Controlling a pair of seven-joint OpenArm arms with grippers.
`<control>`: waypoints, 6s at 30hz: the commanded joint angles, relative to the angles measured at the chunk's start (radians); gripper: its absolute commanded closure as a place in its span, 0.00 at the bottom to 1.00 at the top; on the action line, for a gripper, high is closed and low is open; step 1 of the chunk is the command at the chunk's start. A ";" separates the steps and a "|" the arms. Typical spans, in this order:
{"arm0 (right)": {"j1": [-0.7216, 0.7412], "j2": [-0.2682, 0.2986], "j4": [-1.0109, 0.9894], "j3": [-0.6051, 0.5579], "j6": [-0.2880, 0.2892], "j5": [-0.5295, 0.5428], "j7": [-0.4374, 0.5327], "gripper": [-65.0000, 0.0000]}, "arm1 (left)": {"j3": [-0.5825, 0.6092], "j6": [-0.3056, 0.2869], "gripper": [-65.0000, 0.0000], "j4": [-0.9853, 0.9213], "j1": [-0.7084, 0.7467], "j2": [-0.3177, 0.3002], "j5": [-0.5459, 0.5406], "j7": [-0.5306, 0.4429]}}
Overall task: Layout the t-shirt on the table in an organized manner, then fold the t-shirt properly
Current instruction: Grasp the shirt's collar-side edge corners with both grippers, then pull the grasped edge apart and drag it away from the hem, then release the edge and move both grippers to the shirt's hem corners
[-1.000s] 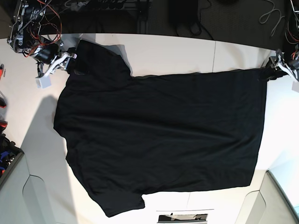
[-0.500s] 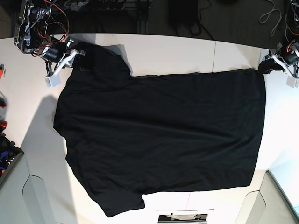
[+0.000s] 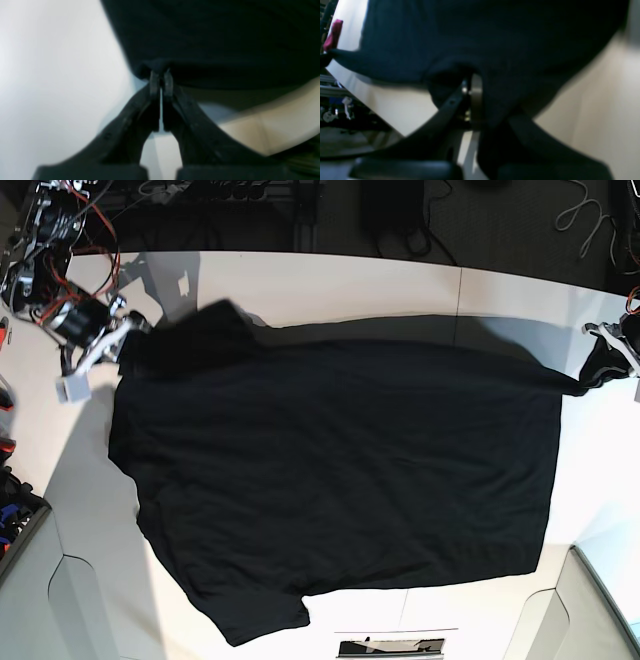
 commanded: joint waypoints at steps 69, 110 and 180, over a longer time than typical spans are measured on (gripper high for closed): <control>0.285 0.005 -0.422 0.169 -0.020 -0.373 0.351 0.38 | 0.098 0.008 0.49 -0.525 -0.468 0.113 0.012 0.049; 0.072 0.109 -0.189 0.141 -0.019 -0.236 0.177 1.00 | 0.151 -0.006 1.00 -0.115 -0.162 0.050 -0.028 0.126; 0.685 0.291 -1.002 -0.261 -0.051 -0.391 0.439 0.44 | 0.463 0.032 0.38 -0.481 -0.650 -0.016 0.214 -0.207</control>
